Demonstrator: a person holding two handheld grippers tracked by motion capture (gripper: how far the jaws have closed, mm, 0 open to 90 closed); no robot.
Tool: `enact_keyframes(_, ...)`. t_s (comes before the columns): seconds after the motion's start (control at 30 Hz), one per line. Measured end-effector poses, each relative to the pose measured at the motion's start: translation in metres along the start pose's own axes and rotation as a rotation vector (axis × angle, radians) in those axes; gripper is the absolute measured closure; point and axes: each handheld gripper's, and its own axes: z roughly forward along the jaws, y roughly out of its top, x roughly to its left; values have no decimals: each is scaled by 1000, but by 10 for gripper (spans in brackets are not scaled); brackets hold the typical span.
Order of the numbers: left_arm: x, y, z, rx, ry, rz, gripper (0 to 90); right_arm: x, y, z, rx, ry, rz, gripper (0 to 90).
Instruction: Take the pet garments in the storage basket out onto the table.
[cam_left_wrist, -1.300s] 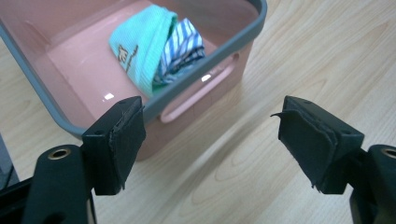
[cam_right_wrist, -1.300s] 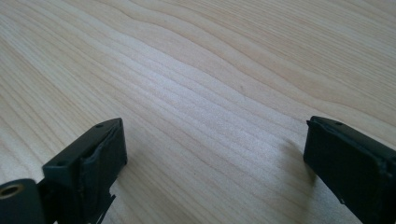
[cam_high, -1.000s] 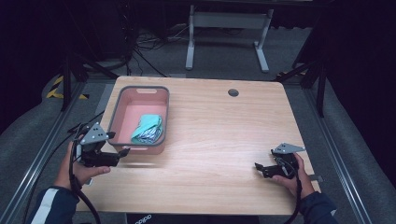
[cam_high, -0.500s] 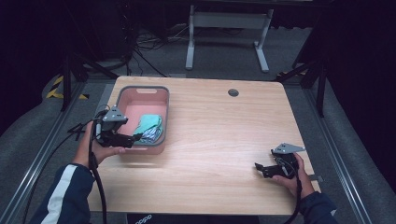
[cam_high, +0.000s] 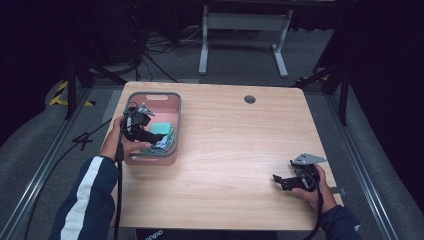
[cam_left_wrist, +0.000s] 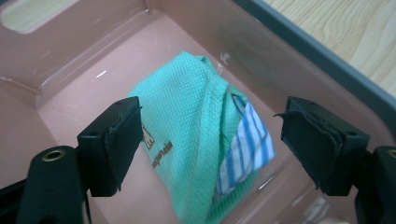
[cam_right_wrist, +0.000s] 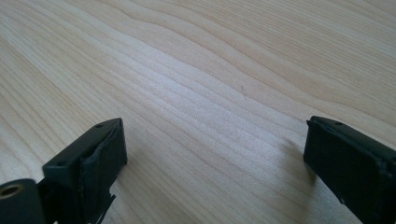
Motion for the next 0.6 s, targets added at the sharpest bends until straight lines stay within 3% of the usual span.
enact_keyframes(0.2,8,7,18,54,4,-31,204,0,0,0,0,0,-1,62)
enact_keyframes(0.27,11,8,24,80,23,-16,203,0,0,0,0,1,-1,62)
enact_keyframes(0.33,15,9,31,112,18,-45,201,0,0,0,0,1,-1,62)
enact_keyframes(0.6,20,16,52,174,-10,-70,190,0,0,0,0,2,-2,62)
